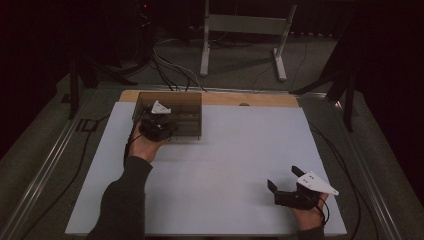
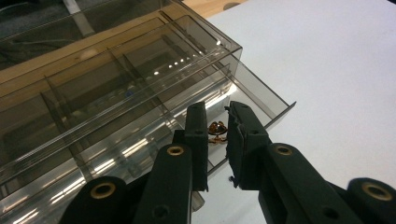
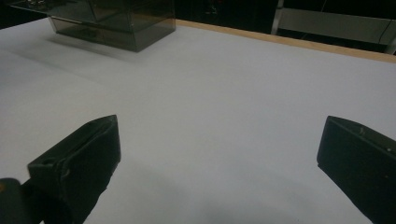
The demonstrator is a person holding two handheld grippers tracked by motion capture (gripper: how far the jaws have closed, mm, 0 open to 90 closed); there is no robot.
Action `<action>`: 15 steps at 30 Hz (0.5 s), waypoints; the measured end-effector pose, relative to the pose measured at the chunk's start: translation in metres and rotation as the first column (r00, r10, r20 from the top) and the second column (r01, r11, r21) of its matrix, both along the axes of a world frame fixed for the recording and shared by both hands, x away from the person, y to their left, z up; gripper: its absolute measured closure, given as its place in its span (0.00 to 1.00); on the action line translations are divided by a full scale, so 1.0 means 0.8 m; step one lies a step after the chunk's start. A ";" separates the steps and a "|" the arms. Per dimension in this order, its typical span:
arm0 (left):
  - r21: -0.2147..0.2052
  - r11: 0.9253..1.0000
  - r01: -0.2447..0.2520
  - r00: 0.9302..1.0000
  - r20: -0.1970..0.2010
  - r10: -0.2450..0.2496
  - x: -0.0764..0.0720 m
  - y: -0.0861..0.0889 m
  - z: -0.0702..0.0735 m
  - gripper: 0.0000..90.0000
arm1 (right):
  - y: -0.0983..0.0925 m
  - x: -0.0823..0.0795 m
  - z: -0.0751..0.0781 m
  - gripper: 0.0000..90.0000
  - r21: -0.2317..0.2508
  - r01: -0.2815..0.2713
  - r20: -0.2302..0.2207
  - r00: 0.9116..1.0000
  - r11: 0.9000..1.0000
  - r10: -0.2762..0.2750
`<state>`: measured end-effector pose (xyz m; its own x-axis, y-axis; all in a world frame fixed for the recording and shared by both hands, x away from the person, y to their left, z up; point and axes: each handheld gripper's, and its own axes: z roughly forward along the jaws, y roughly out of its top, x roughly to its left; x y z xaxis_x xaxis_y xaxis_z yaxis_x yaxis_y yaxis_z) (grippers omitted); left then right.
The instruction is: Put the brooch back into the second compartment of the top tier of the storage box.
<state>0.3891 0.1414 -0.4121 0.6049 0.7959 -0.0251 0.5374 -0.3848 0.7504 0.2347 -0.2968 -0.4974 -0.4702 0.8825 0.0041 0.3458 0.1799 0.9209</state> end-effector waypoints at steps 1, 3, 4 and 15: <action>0.001 1.000 -0.001 1.000 -0.001 0.001 0.001 0.001 0.000 0.88 | 0.000 0.000 0.000 0.00 0.000 0.000 0.000 1.000 1.000 0.000; 0.002 1.000 -0.003 1.000 -0.003 0.003 0.001 0.001 0.000 0.88 | 0.000 0.000 0.000 0.00 0.000 0.000 0.000 1.000 1.000 0.000; 0.005 1.000 -0.005 1.000 -0.005 0.005 0.002 0.002 0.000 0.88 | 0.000 0.000 0.000 0.00 -0.001 -0.001 0.000 1.000 1.000 0.001; 0.008 0.999 -0.031 0.999 -0.020 0.031 0.007 0.009 -0.002 0.88 | 0.000 0.000 0.000 0.00 -0.001 0.001 -0.001 1.000 1.000 -0.001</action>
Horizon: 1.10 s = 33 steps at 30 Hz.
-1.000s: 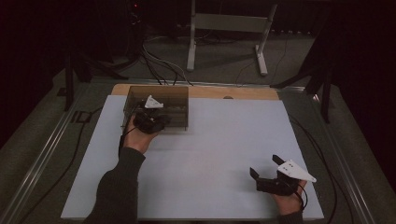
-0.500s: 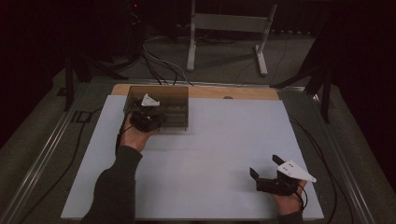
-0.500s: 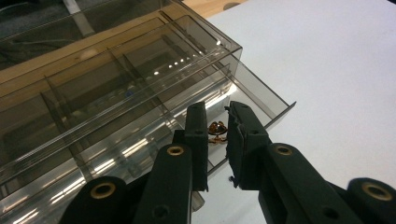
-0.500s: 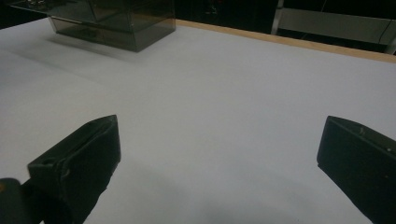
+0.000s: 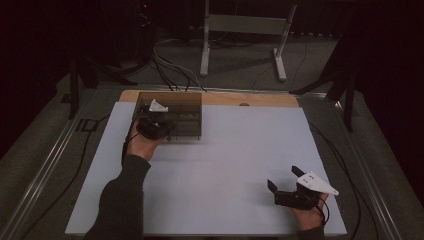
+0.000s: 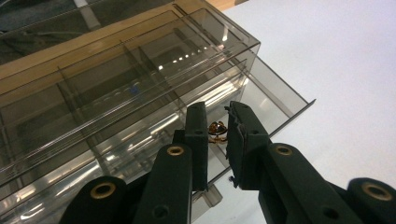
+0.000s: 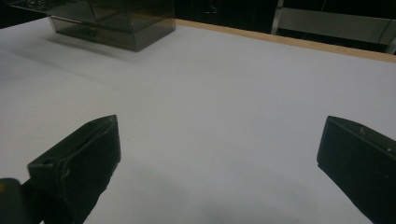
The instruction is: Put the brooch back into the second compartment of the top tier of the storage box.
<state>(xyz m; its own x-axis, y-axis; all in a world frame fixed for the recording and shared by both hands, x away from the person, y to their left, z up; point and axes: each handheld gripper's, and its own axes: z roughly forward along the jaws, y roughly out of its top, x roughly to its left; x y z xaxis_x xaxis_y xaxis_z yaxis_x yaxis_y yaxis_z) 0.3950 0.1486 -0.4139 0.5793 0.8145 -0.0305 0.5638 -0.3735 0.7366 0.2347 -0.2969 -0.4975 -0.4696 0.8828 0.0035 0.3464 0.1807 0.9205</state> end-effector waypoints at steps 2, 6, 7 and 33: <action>0.002 1.000 -0.003 1.000 -0.002 0.003 0.001 0.001 0.000 0.88 | 0.000 0.000 0.000 0.00 0.000 -0.001 0.000 1.000 1.000 0.001; 0.008 1.000 -0.008 1.000 -0.007 0.008 0.003 0.002 -0.001 0.88 | 0.000 0.000 0.000 0.00 0.000 0.001 0.000 1.000 1.000 -0.001; 0.009 1.000 -0.009 1.000 -0.009 0.009 0.003 0.003 -0.002 0.88 | 0.000 0.000 0.000 0.00 -0.001 0.000 0.000 1.000 1.000 0.000; 0.024 0.999 -0.044 0.998 -0.036 0.045 0.013 0.010 -0.010 0.88 | 0.000 0.001 0.000 0.00 -0.002 -0.001 0.000 1.000 1.000 0.001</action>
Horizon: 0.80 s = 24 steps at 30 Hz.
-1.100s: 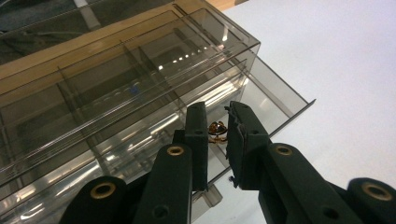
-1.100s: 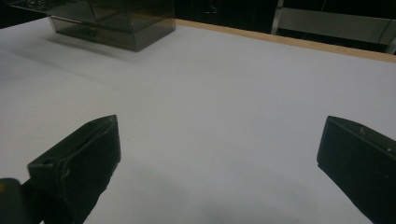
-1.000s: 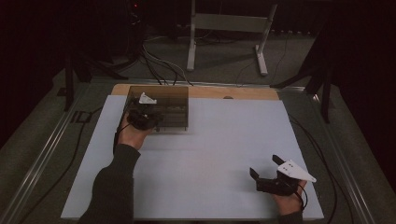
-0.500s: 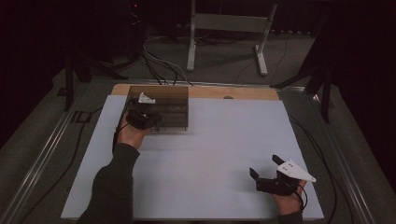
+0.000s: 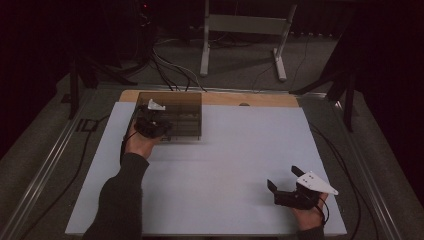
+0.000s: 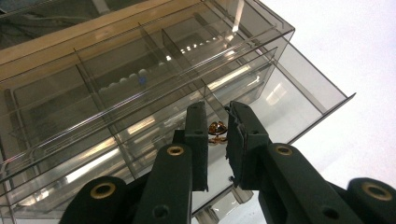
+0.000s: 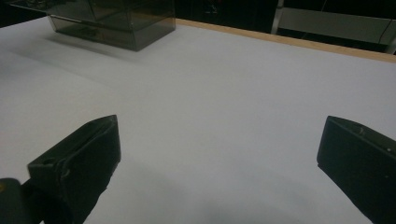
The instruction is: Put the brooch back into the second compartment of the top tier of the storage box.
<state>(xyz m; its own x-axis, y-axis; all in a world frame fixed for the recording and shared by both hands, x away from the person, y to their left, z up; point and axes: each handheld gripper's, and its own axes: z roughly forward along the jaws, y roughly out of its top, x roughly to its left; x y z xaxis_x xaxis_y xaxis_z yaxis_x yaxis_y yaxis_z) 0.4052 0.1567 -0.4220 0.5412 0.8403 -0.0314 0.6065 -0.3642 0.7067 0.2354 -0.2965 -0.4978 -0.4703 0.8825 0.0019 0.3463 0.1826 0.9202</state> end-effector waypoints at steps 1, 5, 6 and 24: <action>0.001 1.000 -0.001 1.000 -0.001 0.001 0.000 0.000 0.000 0.88 | 0.000 0.000 0.000 0.00 0.001 0.000 0.000 1.000 1.000 0.000; 0.004 1.000 -0.004 1.000 -0.004 0.004 0.001 0.001 -0.001 0.88 | 0.000 0.000 0.000 0.00 -0.001 -0.002 0.001 1.000 1.000 0.002; 0.004 1.000 -0.005 1.000 -0.004 0.005 0.001 0.001 -0.001 0.88 | 0.000 0.000 0.000 0.00 -0.001 -0.002 0.001 1.000 1.000 0.002; 0.027 0.999 -0.023 0.999 -0.037 0.024 0.008 0.003 -0.007 0.88 | 0.000 0.000 0.000 0.00 -0.002 -0.001 -0.001 1.000 1.000 0.001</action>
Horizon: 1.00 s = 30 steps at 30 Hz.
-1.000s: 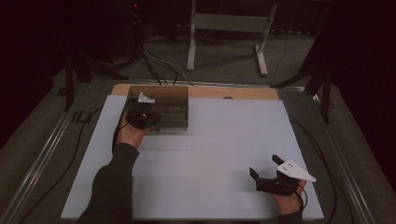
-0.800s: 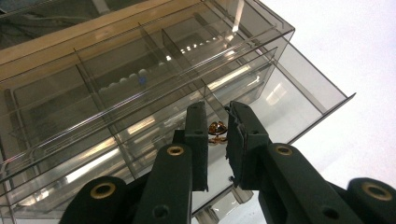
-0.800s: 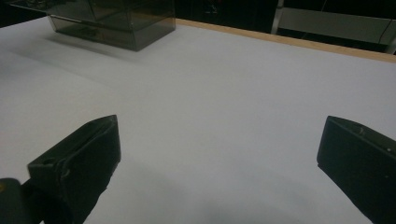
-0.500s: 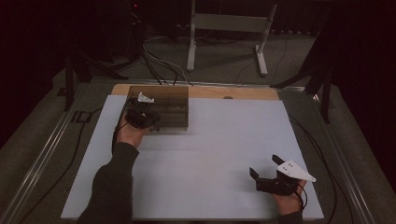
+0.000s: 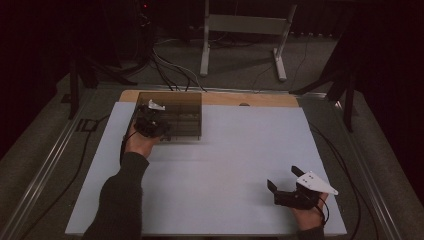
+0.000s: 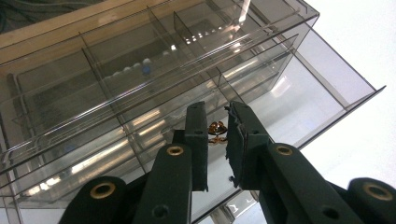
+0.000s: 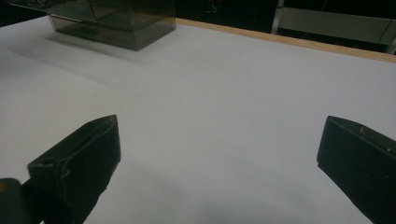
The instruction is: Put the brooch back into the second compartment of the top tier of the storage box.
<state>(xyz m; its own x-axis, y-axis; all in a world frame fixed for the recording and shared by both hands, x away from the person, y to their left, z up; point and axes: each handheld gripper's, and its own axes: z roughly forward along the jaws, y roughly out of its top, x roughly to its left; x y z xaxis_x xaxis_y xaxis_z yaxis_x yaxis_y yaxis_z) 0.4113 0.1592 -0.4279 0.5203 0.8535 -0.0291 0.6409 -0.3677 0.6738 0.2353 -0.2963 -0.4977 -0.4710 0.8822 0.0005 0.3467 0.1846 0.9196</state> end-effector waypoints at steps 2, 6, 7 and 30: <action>-0.001 1.000 -0.002 1.000 0.001 0.002 -0.001 0.000 0.001 0.88 | 0.000 0.000 0.000 0.00 -0.001 0.000 0.000 1.000 1.000 0.000; -0.010 1.000 -0.006 1.000 0.002 0.006 -0.002 0.000 0.002 0.80 | 0.000 0.000 0.000 0.00 0.000 0.001 -0.001 1.000 1.000 -0.001; -0.009 1.000 -0.008 1.000 0.003 0.008 -0.002 -0.001 0.002 0.79 | 0.000 0.000 0.000 0.00 0.000 0.001 -0.001 1.000 1.000 -0.001; -0.085 0.994 -0.073 0.992 0.094 0.081 -0.014 0.004 0.019 0.12 | 0.000 0.000 0.000 0.00 -0.001 0.000 -0.004 1.000 1.000 0.000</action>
<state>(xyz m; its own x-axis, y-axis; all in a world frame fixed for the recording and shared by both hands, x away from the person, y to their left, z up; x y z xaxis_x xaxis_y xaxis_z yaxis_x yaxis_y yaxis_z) 0.3999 0.1627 -0.4127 0.4571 0.8878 -0.0527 0.5954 -0.2615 0.7597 0.2353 -0.2961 -0.4978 -0.4710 0.8821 0.0016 0.3505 0.1855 0.9180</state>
